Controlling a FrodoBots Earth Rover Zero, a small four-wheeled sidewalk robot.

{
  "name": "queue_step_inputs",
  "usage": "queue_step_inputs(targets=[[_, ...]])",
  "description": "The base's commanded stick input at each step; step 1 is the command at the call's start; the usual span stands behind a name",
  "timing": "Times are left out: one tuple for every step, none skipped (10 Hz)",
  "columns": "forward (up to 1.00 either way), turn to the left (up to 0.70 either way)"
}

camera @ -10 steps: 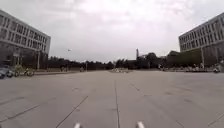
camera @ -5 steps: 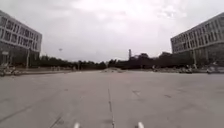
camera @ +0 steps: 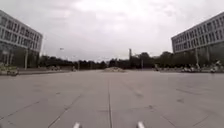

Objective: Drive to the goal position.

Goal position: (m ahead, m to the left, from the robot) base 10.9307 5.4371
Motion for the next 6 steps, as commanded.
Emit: queue_step_inputs(targets=[[0.85, 0.00], [0.85, 0.00], [0.85, 0.00], [0.85, -0.06], [0.85, -0.23], [0.85, -0.26]])
